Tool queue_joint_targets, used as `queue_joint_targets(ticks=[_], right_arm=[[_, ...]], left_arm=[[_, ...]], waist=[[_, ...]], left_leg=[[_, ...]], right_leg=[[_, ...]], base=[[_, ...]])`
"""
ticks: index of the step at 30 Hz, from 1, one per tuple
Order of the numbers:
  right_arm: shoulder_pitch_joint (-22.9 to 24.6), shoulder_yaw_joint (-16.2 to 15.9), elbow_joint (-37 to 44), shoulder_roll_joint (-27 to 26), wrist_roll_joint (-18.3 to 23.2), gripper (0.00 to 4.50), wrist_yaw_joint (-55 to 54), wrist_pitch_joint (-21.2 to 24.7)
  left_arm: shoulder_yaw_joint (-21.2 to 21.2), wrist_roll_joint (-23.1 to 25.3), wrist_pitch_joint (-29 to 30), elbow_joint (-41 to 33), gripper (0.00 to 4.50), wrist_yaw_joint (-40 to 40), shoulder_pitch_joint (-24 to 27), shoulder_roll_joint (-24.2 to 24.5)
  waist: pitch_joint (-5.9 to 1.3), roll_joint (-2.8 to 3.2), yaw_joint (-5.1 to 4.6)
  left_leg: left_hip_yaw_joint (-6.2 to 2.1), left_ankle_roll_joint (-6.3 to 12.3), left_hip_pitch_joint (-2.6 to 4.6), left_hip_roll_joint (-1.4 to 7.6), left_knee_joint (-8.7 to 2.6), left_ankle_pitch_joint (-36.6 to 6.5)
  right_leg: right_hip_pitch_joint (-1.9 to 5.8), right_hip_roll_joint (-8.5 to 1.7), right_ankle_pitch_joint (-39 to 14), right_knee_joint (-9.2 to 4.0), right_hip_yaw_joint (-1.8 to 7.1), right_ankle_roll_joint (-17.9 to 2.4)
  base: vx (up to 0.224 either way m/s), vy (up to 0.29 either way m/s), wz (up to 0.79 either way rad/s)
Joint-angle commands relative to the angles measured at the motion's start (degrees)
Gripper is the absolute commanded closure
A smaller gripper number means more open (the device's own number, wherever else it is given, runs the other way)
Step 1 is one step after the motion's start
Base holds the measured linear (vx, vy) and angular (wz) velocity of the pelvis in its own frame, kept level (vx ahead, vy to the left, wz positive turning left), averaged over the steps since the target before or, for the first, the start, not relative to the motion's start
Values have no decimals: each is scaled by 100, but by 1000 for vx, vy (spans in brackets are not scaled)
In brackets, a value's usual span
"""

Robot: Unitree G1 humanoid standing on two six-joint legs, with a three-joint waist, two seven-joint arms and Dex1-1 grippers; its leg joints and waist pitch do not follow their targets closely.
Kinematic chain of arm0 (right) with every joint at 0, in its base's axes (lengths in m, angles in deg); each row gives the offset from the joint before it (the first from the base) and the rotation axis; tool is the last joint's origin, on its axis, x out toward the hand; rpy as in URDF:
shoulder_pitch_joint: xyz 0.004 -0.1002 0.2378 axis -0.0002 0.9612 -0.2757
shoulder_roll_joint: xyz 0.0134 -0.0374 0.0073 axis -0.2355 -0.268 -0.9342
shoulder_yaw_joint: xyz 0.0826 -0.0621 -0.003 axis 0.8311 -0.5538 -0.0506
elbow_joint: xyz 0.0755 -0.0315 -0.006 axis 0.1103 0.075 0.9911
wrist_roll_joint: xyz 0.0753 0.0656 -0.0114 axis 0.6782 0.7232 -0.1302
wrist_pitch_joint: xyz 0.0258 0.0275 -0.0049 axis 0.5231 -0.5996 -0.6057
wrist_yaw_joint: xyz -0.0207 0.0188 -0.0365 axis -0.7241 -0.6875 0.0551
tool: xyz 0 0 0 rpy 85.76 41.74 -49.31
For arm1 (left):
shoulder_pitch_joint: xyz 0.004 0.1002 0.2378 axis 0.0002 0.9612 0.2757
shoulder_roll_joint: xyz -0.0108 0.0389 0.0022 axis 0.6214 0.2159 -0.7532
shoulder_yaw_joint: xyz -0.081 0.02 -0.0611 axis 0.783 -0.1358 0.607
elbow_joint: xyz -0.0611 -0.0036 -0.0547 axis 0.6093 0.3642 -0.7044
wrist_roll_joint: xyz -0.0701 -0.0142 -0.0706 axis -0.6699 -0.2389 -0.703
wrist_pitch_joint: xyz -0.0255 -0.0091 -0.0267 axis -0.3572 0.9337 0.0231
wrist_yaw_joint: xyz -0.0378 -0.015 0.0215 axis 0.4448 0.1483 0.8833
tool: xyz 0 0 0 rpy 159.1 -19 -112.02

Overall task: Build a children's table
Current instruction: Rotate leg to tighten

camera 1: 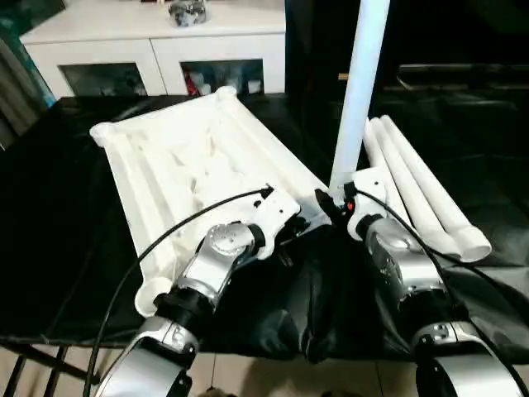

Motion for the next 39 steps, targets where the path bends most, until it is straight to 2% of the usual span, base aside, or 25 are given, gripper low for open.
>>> queue_joint_targets(ticks=[1, 4, 5, 6, 10, 12, 13, 14, 15, 16, 17, 18, 19, 21, 22, 23, 24, 26, 30, 33, 39], right_arm=[[77, -427, -101, -451, -28, 120, 485, 54], [74, -411, -82, -416, -12, 95, 559, 38], [91, -460, -43, -344, -95, 84, 564, -41], [91, -460, -43, -344, -95, 69, 564, -41], [97, -472, -43, -297, -138, 36, 610, -132], [99, -475, -43, -288, -146, 36, 619, -151], [238, -529, 188, -16, -122, 36, 1059, -247], [238, -529, 188, -16, -122, 36, 1059, -247], [391, -603, 443, 272, -62, 36, 1596, -309], [622, -746, 841, 770, 81, 36, 2587, -338], [622, -746, 841, 770, 81, 36, 2587, -338], [662, -782, 919, 881, 122, 36, 2826, -328], [687, -826, 995, 1046, 178, 36, 3170, -315], [674, -833, 983, 1097, 166, 36, 3244, -331], [645, -825, 957, 1150, 161, 36, 3330, -340], [632, -822, 944, 1163, 160, 36, 3352, -352], [623, -820, 936, 1170, 160, 36, 3365, -361], [642, -861, 1040, 1241, 247, 36, 3625, -327], [699, -975, 1212, 1355, 324, 36, 3973, -229], [747, -1093, 1328, 1468, 330, 36, 4308, -143], [801, -1113, 1436, 1506, 521, 79, 4726, 151]], left_arm=[[86, -135, -286, 63, 450, -335, -245, -174], [82, -138, -323, 43, 450, -240, -231, -118], [78, -142, -342, 12, 450, -166, -207, -70], [78, -142, -342, 12, 450, -166, -207, -70], [74, -131, -398, 28, 450, -116, -201, -41], [74, -129, -409, 31, 450, -106, -199, -35], [34, -198, -526, -91, 450, 239, -98, 99], [34, -198, -526, -91, 450, 239, -98, 99], [-18, -292, -615, -247, 450, 648, 20, 256], [-138, -496, -739, -606, 450, 1495, 257, 620], [-138, -496, -739, -606, 450, 1495, 257, 620], [-165, -551, -739, -706, 450, 1707, 317, 725], [-190, -684, -699, -870, 450, 2095, 406, 900], [-197, -672, -702, -880, 450, 2148, 415, 967], [-194, -647, -742, -865, 450, 2193, 420, 1056], [-186, -647, -752, -857, 450, 2214, 420, 1084], [-179, -649, -756, -853, 450, 2230, 421, 1101], [-158, -755, -733, -934, 450, 2439, 467, 1189], [-152, -856, -710, -1059, 450, 2608, 531, 1271], [-132, -914, -675, -1148, 450, 2727, 574, 1337], [-147, -980, -653, -1191, 450, 2927, 634, 1449]], waist=[[-395, -136, -3], [-383, -128, -5], [-371, -164, -19], [-375, -144, -21], [-378, -144, -29], [-386, -149, -28], [-383, -148, -28], [-387, -167, -2], [-381, -159, 3], [-383, -148, 10], [-391, -164, 41], [-390, -173, 50], [-390, -143, 53], [-379, -135, 51], [-371, -151, 61], [-372, -147, 60], [-366, -183, 48], [-360, -168, 41], [-367, -187, 63], [-370, -174, 88], [-364, -178, 127]], left_leg=[[-135, 731, 70, 259, -355, -804], [-141, 686, 79, 267, -370, -976], [-145, 649, 69, 272, -386, -1044], [-150, 617, 74, 275, -387, -1055], [-148, 621, 72, 275, -385, -1004], [-146, 632, 70, 275, -378, -953], [-145, 657, 70, 275, -378, -925], [-140, 704, 73, 272, -366, -941], [-133, 726, 75, 269, -363, -946], [-136, 811, 53, 284, -360, -891], [-147, 846, 43, 285, -357, -892], [-135, 894, 39, 304, -354, -866], [-130, 939, 45, 320, -349, -832], [-121, 910, 63, 326, -353, -875], [-121, 812, 90, 336, -367, -1004], [-122, 775, 94, 335, -367, -1039], [-123, 747, 82, 332, -378, -1055], [-127, 663, 86, 328, -386, -1078], [-126, 698, 75, 330, -376, -966], [-120, 791, 69, 334, -363, -843], [-121, 702, 87, 337, -374, -962]], right_leg=[[296, -313, -1137, -343, 179, -1333], [291, -317, -1373, -366, 174, -1292], [294, -318, -1484, -379, 172, -1261], [296, -326, -1552, -380, 173, -1233], [291, -323, -1488, -373, 179, -1249], [290, -323, -1413, -362, 181, -1262], [291, -323, -1359, -357, 183, -1286], [298, -323, -1370, -364, 175, -1267], [297, -323, -1368, -366, 181, -1260], [303, -321, -1232, -337, 187, -1285], [341, -325, -1195, -325, 171, -1288], [337, -326, -1137, -320, 178, -1310], [304, -311, -1080, -286, 175, -1392], [276, -300, -1122, -296, 176, -1429], [262, -312, -1285, -313, 186, -1443], [260, -310, -1314, -314, 191, -1436], [269, -308, -1341, -316, 191, -1418], [266, -317, -1438, -326, 199, -1372], [286, -318, -1294, -299, 199, -1404], [278, -315, -1152, -279, 200, -1435], [270, -317, -1329, -297, 205, -1389]], base=[[0, 0, 0], [0, 0, 0], [0, 0, 0], [0, 0, 0], [0, 0, 0], [0, 0, 0], [0, 0, 0], [0, 0, 0], [0, 0, 0], [0, 0, 0], [0, 0, 0], [0, 0, 0], [0, 0, 0], [0, 0, 0], [0, 0, 0], [0, 0, 0], [0, 0, 0], [0, 0, 0], [0, 0, 0], [0, 0, 0], [0, 0, 0]])
